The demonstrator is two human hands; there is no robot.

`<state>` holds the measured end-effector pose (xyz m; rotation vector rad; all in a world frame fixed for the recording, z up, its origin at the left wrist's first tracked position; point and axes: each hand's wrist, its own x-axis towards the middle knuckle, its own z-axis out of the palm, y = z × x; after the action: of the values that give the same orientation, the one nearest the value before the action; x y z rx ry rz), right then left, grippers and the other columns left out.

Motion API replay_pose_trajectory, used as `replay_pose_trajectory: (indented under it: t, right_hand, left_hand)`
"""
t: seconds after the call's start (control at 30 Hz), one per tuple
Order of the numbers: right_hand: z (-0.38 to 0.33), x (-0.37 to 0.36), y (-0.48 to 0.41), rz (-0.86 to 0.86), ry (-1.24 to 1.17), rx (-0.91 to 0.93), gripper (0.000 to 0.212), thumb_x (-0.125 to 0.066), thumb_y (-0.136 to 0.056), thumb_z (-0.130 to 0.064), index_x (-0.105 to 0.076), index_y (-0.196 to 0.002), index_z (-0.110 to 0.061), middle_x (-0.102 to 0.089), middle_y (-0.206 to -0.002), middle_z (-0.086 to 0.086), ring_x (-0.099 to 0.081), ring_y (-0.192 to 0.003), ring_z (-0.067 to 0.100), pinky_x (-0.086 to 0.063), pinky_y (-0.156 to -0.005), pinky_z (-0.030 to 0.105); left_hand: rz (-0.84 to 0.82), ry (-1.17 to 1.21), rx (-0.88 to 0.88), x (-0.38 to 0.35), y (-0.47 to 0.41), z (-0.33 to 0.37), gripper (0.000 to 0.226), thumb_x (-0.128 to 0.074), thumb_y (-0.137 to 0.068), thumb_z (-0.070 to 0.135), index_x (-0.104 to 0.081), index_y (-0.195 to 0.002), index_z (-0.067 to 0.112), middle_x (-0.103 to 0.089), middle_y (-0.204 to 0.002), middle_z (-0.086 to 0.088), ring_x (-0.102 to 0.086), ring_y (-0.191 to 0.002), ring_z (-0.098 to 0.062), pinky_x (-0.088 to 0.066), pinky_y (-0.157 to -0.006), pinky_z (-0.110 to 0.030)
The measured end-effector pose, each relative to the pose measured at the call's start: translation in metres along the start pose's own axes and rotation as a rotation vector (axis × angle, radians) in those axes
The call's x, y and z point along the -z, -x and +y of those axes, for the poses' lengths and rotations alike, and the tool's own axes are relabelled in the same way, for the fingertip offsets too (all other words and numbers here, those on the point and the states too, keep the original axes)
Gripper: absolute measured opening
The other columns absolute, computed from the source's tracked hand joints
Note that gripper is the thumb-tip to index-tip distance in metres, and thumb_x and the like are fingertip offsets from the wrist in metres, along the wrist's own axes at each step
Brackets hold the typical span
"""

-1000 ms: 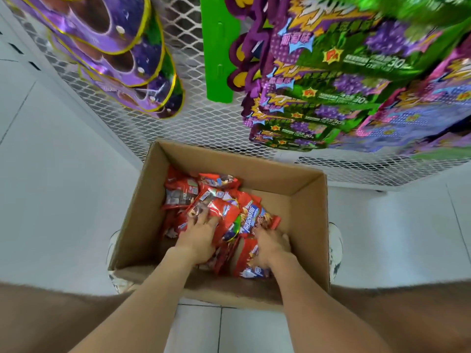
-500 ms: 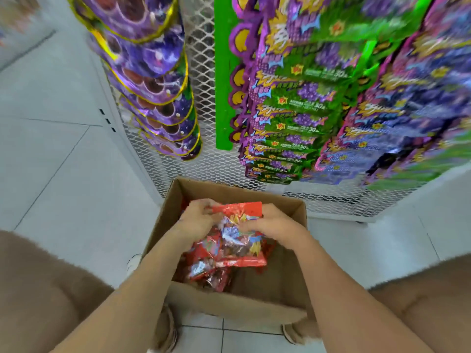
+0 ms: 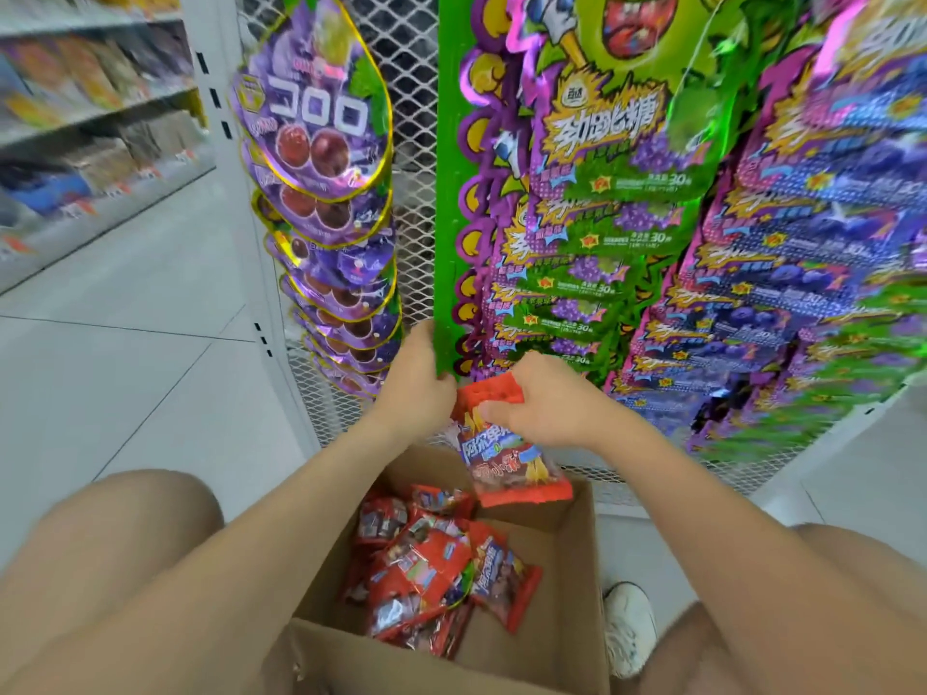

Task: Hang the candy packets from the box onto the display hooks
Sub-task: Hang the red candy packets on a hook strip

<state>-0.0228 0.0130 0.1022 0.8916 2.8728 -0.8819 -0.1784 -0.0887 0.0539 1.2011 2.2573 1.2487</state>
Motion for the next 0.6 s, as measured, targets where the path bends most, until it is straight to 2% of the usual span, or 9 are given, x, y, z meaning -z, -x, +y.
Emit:
replay_pose_trajectory:
  t: [0.07,0.2,0.3,0.4,0.5,0.6]
  right_hand:
    - [-0.001,0.003,0.003,-0.017,0.040,-0.013,0.054,-0.072,-0.096,-0.038,-0.039,-0.060,-0.014,-0.034,-0.055,0.003,-0.033,-0.050,0.021,-0.024,-0.050,0.033]
    - [0.002,0.004,0.001,-0.049,0.102,-0.051,0.051,-0.070,-0.097,-0.038,-0.037,-0.066,-0.016,-0.035,-0.059,0.001,-0.035,-0.053,0.022,-0.027,-0.052,0.032]
    - [0.005,0.007,-0.002,-0.034,0.123,-0.063,0.051,-0.071,-0.097,-0.041,-0.038,-0.067,-0.015,-0.040,-0.065,0.003,-0.041,-0.056,0.023,-0.035,-0.057,0.033]
    - [0.006,0.010,0.003,-0.049,0.133,-0.093,0.053,-0.069,-0.099,-0.041,-0.036,-0.067,-0.014,-0.036,-0.064,0.005,-0.037,-0.055,0.022,-0.035,-0.057,0.032]
    - [0.005,0.012,0.012,-0.060,0.143,-0.116,0.051,-0.067,-0.101,-0.042,-0.037,-0.071,-0.014,-0.036,-0.068,0.005,-0.036,-0.057,0.018,-0.035,-0.059,0.032]
    - [0.005,0.012,0.016,-0.059,0.137,-0.124,0.050,-0.068,-0.101,-0.043,-0.036,-0.073,-0.016,-0.039,-0.068,0.005,-0.038,-0.058,0.021,-0.035,-0.060,0.032]
  left_hand:
    - [0.072,-0.021,-0.021,-0.012,-0.007,0.003,0.063,-0.061,-0.099,0.001,-0.037,-0.157,0.005,-0.047,-0.152,-0.016,-0.043,-0.145,-0.029,-0.037,-0.115,-0.032]
    - [0.277,0.034,-0.022,-0.028,-0.019,0.006,0.041,-0.065,-0.099,0.006,-0.051,-0.137,0.003,-0.062,-0.129,-0.012,-0.057,-0.121,-0.026,-0.041,-0.094,-0.028]
    - [0.423,0.017,-0.011,-0.031,-0.028,0.009,0.028,-0.065,-0.099,0.009,-0.055,-0.125,0.005,-0.066,-0.119,-0.010,-0.064,-0.113,-0.032,-0.052,-0.093,-0.044]
    - [0.552,-0.122,0.036,-0.026,-0.034,0.019,0.017,-0.064,-0.102,0.020,-0.057,-0.117,0.015,-0.071,-0.111,-0.004,-0.068,-0.101,-0.033,-0.055,-0.081,-0.051]
    - [0.562,-0.249,0.022,-0.020,-0.039,0.022,0.012,-0.062,-0.101,0.025,-0.060,-0.113,0.022,-0.072,-0.107,0.000,-0.069,-0.095,-0.035,-0.056,-0.074,-0.051]
    - [0.535,-0.214,0.079,-0.022,-0.039,0.023,0.030,-0.075,-0.087,0.040,-0.058,-0.109,0.030,-0.070,-0.103,0.007,-0.069,-0.093,-0.029,-0.059,-0.075,-0.049]
